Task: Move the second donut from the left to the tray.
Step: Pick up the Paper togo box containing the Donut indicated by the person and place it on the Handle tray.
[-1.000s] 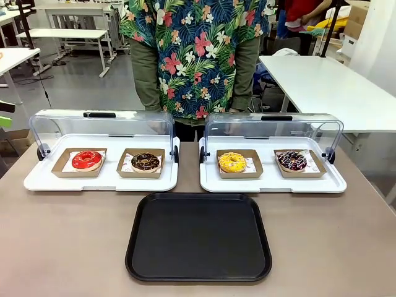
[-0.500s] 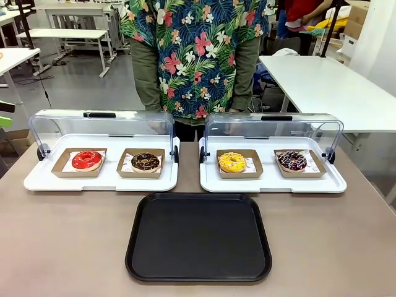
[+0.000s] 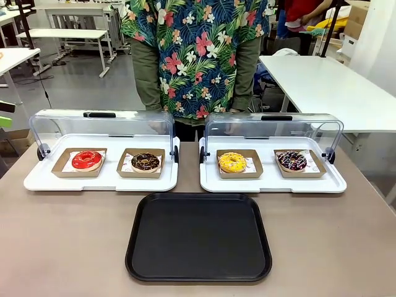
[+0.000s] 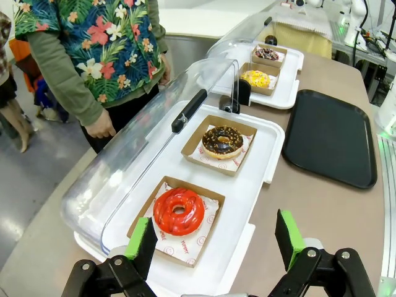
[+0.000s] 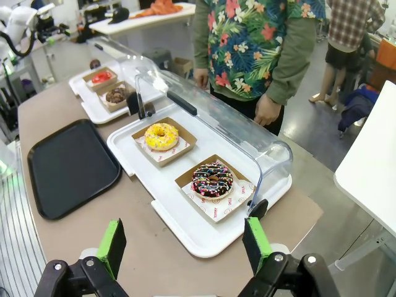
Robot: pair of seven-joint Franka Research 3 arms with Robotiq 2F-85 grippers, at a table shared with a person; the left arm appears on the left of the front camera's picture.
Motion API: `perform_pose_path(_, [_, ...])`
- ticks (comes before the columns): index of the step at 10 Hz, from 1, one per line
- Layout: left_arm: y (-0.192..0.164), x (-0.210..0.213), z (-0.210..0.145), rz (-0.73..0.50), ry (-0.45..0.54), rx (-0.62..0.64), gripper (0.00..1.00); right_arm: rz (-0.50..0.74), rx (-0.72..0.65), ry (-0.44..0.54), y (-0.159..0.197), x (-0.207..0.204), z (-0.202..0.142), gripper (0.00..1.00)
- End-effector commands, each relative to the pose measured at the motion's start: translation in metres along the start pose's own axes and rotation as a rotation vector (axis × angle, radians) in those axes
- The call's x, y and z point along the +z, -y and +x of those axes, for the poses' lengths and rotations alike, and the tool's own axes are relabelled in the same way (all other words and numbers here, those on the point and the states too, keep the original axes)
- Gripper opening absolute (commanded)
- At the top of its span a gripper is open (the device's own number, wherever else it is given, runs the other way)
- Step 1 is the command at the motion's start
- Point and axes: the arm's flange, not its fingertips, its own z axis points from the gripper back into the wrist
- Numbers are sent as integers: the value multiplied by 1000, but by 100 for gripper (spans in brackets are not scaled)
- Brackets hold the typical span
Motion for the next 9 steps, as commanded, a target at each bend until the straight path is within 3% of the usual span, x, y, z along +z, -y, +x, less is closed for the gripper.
perform_pose_path(1, [1, 1, 3, -4, 9, -7, 100, -2, 27, 28, 3, 0, 2, 100])
perform_pose_path(9, [1, 1, 3, -4, 9, -7, 100, -2, 27, 28, 3, 0, 2, 100])
